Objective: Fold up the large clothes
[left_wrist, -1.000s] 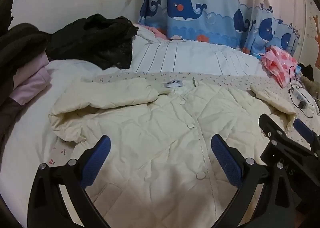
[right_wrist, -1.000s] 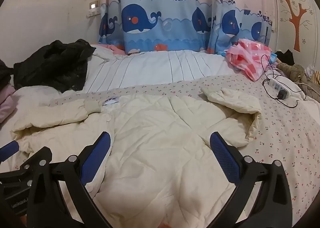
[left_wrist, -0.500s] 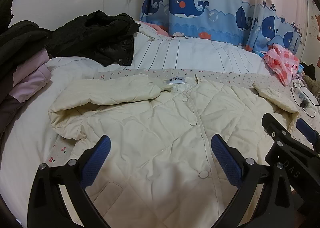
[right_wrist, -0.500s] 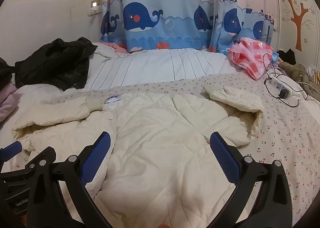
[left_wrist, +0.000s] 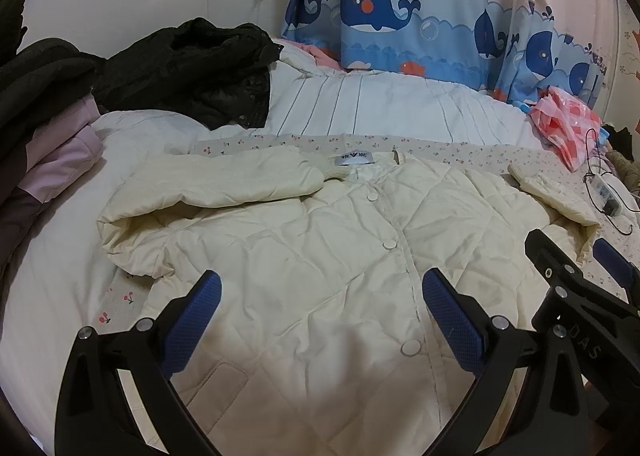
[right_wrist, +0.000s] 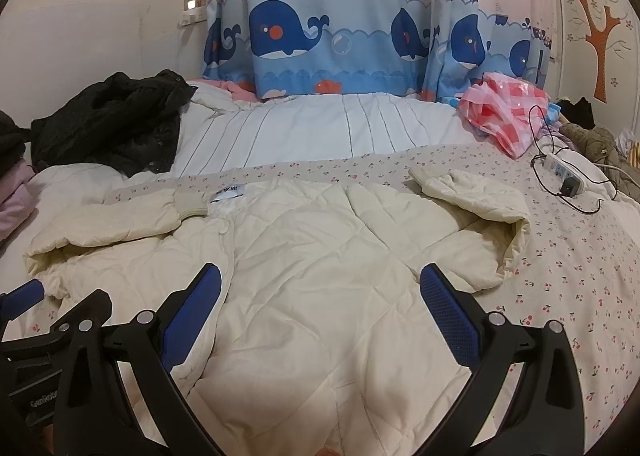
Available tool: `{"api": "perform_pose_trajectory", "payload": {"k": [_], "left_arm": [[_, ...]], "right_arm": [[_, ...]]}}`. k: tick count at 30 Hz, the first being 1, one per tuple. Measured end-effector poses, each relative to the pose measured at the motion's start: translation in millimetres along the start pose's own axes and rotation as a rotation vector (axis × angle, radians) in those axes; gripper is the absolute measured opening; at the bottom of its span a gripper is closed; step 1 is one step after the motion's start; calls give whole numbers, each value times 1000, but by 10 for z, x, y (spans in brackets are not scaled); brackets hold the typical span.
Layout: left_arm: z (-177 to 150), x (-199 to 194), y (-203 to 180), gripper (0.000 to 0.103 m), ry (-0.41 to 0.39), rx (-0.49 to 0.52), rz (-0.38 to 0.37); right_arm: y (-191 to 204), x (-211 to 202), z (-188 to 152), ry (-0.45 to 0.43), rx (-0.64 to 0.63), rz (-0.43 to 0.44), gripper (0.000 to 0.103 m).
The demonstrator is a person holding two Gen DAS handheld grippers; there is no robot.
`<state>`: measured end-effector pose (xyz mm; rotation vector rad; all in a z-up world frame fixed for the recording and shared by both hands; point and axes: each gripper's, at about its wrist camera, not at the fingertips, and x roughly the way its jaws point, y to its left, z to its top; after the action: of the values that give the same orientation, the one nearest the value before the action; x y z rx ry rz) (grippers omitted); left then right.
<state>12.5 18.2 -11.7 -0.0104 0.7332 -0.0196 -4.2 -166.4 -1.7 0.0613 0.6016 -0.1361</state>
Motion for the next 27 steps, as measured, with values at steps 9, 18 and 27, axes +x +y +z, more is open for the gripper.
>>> {"api": "perform_pose_trajectory", "payload": {"k": [9,18,27], "left_arm": [[-8,16,16,97,6,0,11],[15,44,44,97,36,-20,-25],[3,79,133,97,62,-64,-36]], "right_arm": [[12,31,-3,24,-5,0,96],[-15,181,-30,123,-13,42,96],[-956,185,550,17,-132,-292,96]]}}
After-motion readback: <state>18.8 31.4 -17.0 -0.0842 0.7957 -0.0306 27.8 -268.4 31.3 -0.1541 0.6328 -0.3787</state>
